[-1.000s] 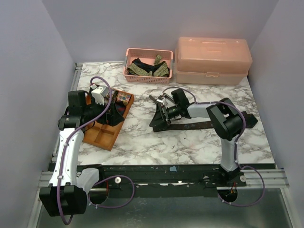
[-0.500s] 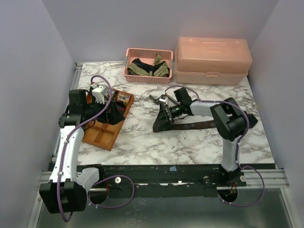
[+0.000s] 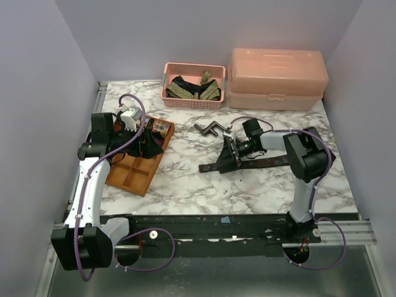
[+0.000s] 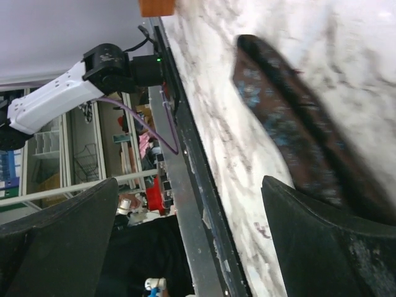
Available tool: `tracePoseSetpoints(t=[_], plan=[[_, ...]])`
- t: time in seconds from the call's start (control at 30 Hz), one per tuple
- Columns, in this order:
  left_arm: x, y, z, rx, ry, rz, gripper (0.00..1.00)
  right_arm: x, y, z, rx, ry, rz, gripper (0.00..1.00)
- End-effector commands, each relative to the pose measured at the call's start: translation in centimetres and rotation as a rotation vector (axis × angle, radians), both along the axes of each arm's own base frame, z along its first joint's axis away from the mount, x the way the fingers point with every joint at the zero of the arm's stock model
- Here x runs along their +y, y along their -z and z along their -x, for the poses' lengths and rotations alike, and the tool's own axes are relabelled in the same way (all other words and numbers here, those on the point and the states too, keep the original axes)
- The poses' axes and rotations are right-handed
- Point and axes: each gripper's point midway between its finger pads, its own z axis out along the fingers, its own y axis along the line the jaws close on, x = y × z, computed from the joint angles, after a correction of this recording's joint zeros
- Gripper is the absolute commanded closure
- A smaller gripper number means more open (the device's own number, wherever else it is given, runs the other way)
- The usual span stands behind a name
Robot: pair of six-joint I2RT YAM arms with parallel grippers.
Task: Roll the ties
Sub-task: Flatten out the tie at the center of the board.
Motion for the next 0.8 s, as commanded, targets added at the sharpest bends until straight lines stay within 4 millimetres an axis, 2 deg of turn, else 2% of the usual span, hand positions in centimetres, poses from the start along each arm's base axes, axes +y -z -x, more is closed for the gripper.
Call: tracePoseSetpoints(t=[0.0,0.07,0.17,0.4,0.47,0.63,0.77], plan=[[-0.1,-1.9,-0.8,-0.032,-0.01,0.027,0.01,-1.4,3.8,0.0,0.077,0.011,0.029,0.0],[0.0,-2.1,-0.9,-0.038,-0.014,0.028,0.02,-1.9,5.2,0.0,0.093,0.001,0.039,0.0],[-0.1,-2.1,-1.0,-0.032,-0.012,0.031,0.01,-2.1,5.2,0.5,0.11,-0.021,0.024,0.0],[-0.4,-2.2,-1.2,-0.033,0.0,0.057,0.01,-2.3,-0.9,0.7,0.065,-0.027,-0.056,0.0],[-0.6,-2.3,-1.3,-0.033,0.005,0.066,0.02,-3.1,-1.8,0.3,0.034,-0.008,-0.057,0.0],[-0.7,-2.3,-1.5,-0.038,0.017,0.066,0.02,-6.1,-1.1,-0.6,0.018,0.059,-0.021,0.0],[-0.8,-1.9,-1.5,-0.036,0.028,0.057,0.02,-8.0,0.6,-1.3,0.0,0.082,0.018,0.0]])
